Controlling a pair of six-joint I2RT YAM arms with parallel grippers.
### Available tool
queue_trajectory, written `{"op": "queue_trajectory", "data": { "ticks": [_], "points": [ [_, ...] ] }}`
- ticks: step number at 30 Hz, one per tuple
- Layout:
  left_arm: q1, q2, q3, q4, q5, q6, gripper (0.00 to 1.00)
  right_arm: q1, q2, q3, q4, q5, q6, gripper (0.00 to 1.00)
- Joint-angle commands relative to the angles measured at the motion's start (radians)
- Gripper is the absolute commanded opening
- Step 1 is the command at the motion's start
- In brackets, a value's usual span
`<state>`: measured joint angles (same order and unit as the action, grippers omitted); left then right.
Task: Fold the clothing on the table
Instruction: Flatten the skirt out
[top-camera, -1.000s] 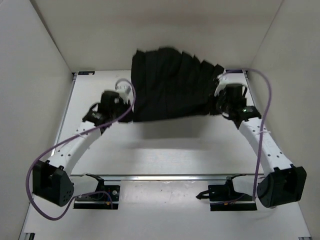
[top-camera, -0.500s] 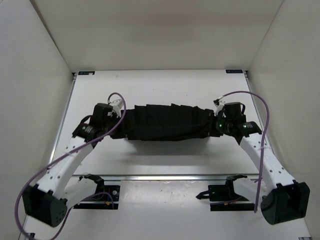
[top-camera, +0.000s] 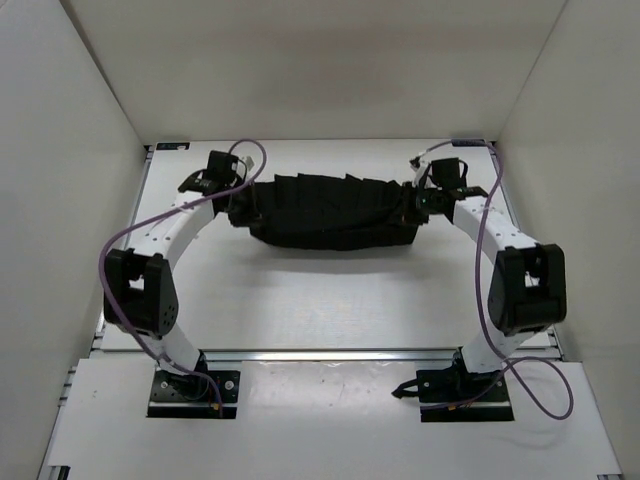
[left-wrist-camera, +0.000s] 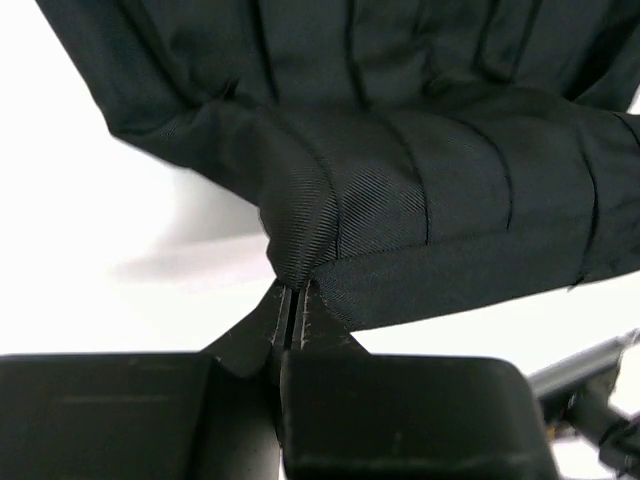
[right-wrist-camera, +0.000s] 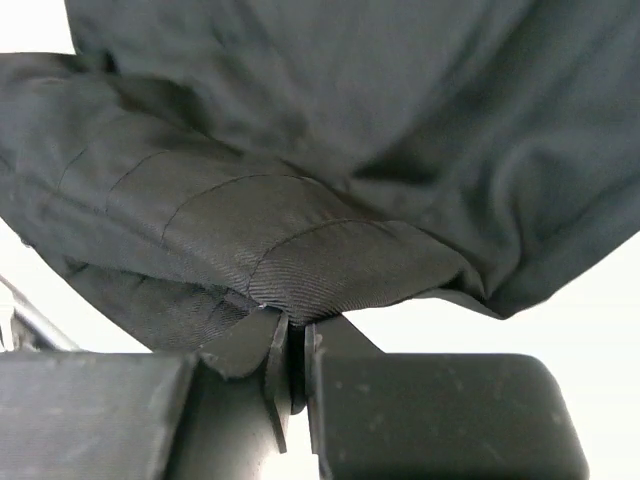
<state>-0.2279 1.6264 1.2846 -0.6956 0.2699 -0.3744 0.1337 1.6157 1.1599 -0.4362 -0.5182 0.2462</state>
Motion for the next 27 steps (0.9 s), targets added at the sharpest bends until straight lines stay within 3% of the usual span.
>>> {"op": "queue_trajectory", "data": {
  "ticks": [1,6,12,15,21,23,27],
  "points": [
    [0.006,0.033,0.172,-0.016,-0.044,0.051,0.00,-0.032,0.059,0.187,0.061,-0.029,-0.035,0.00],
    [-0.025,-0.026,0.223,0.044,-0.164,0.107,0.00,0.030,0.013,0.266,0.053,0.099,-0.102,0.00],
    [0.018,-0.025,0.579,0.018,-0.187,0.144,0.00,0.015,-0.031,0.633,-0.082,0.240,-0.192,0.00],
    [-0.016,-0.031,0.639,0.008,-0.244,0.166,0.00,0.008,-0.100,0.652,-0.043,0.316,-0.225,0.00],
    [-0.072,-0.307,0.042,0.113,-0.239,0.154,0.00,-0.042,-0.299,0.204,-0.018,0.258,-0.177,0.00],
    [-0.083,-0.396,-0.087,0.058,-0.230,0.146,0.00,-0.016,-0.382,-0.002,-0.044,0.242,-0.121,0.00],
    [-0.097,-0.600,-0.292,-0.065,-0.230,0.077,0.00,0.104,-0.554,-0.260,-0.093,0.230,0.026,0.00]
  ]
}}
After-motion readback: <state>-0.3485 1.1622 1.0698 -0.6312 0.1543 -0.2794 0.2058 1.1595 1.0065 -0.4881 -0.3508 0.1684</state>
